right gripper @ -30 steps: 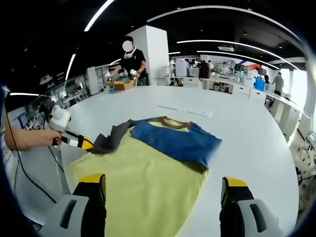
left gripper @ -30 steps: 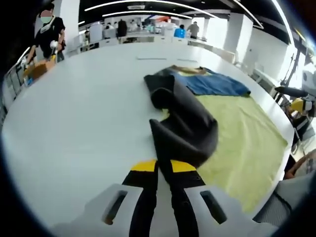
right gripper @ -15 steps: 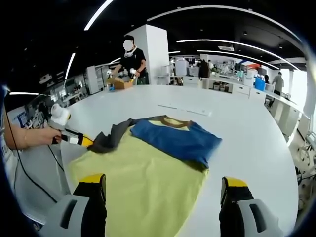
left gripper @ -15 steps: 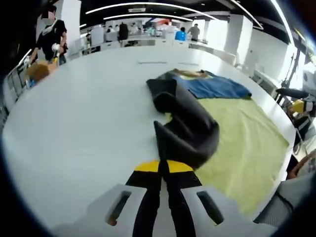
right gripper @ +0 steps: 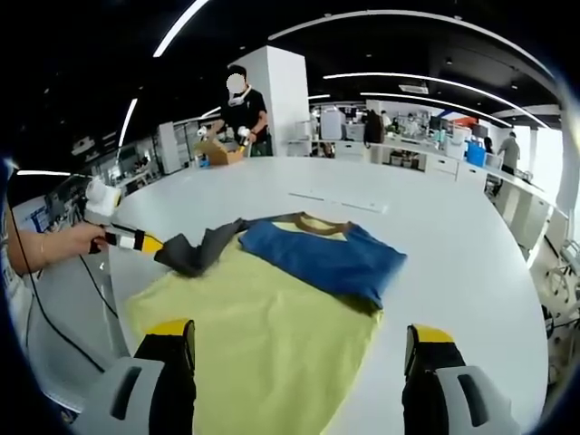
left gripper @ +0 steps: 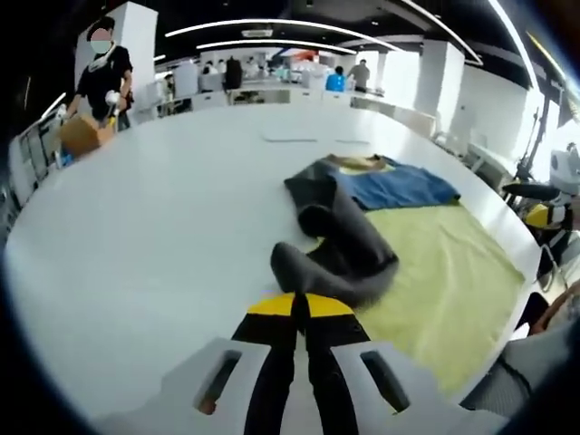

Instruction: Fold the garment on the visible template until the final outline fits inside the template.

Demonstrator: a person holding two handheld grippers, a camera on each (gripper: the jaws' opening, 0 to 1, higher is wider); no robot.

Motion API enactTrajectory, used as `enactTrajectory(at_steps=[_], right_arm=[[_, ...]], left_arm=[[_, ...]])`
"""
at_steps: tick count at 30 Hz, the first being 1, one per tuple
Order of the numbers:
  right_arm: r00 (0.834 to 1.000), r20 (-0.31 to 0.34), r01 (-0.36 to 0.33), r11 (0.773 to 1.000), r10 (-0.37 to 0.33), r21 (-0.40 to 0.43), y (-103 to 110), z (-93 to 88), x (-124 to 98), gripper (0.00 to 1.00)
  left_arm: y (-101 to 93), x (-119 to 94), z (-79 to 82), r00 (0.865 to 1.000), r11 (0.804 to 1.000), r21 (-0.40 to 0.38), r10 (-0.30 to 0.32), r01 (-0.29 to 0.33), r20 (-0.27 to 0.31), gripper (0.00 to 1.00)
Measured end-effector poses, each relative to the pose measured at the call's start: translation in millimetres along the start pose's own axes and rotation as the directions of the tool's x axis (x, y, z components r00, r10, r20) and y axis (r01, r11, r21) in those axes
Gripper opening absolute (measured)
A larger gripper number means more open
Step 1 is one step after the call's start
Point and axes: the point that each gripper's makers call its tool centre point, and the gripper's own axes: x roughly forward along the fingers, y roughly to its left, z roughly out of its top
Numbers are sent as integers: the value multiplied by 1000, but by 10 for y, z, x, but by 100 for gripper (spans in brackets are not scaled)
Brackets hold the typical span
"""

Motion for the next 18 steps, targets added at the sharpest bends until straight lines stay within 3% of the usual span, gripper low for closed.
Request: enactTrajectory(at_steps=[18], right_arm=[[1000, -1, 1, 1000, -1, 3, 2, -16, 9, 95]], left_arm=[[740, -247, 223, 989, 989, 59, 134, -138, 62, 0]])
